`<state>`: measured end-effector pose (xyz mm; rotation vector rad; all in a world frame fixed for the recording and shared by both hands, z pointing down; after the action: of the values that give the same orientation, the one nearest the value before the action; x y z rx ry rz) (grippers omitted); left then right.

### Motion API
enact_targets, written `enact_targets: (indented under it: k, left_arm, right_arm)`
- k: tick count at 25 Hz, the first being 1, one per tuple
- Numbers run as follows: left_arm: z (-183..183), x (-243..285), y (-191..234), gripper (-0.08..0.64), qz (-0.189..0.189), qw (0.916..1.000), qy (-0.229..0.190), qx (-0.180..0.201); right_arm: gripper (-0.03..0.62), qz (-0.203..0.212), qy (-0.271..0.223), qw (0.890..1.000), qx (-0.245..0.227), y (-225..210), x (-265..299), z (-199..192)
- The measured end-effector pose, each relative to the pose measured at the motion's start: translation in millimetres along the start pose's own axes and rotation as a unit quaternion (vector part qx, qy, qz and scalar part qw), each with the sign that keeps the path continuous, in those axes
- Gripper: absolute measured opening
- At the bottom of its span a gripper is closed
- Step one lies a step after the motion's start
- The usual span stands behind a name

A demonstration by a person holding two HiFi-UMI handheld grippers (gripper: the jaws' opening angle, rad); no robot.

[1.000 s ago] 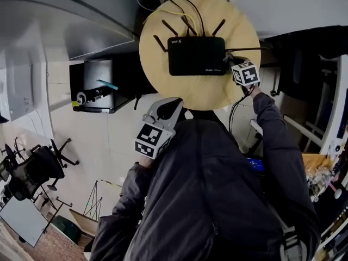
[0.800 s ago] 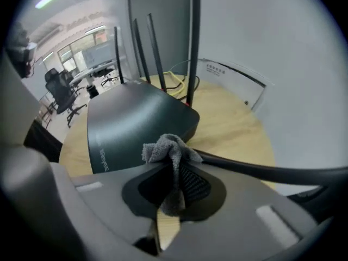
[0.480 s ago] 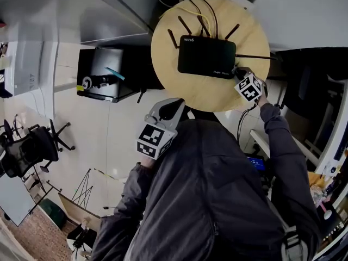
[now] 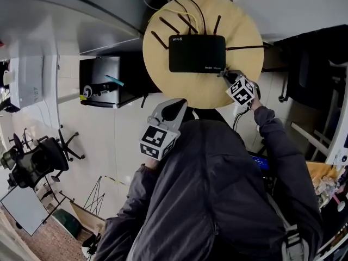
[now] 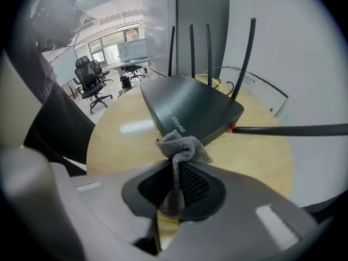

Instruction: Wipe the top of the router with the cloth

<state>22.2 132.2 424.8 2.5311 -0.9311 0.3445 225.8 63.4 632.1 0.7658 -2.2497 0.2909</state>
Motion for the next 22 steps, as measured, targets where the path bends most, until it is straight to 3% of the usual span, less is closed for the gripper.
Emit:
enact_targets:
  k: [4,9,12,16,22]
  left_arm:
    - [-0.1,13.5,-7.0,0.0,-0.015,0.9998,-0.013,0.01]
    - [10.9,27.4,-7.3,0.0,-0.031,0.9986,-0.026,0.035]
    - [11.9,33.7,-12.5,0.0,-0.045,0.997,-0.024,0.059]
    - [8.5,40.5,-18.1,0.0,-0.068,0.9956,-0.025,0.059]
    - [3.3,45.5,-33.4,0.0,-0.105,0.9927,-0.021,0.054]
  right_arm:
    - [0.029,0.002,-0.05,0.998,0.032,13.5,-21.0,16.1]
    - [0.029,0.014,-0.137,0.985,0.099,35.0,-76.0,53.8]
    - [0.029,0.029,-0.174,0.981,0.087,50.5,-109.5,83.3]
    - [0.028,0.024,-0.204,0.977,0.051,63.6,-142.4,117.4]
    - [0.028,0.002,-0.213,0.975,0.065,74.0,-164.5,123.0]
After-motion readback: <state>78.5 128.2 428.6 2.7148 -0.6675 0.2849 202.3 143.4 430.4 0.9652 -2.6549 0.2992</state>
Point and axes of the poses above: the fingertips, and each gripper's own axes: x forward along the fingers, y to its left, z out of its top, the point moved 4 cm from there along -x, backward along the fingers, and after that the axes turned 15 degrees about -y, right-handed, at the moved point
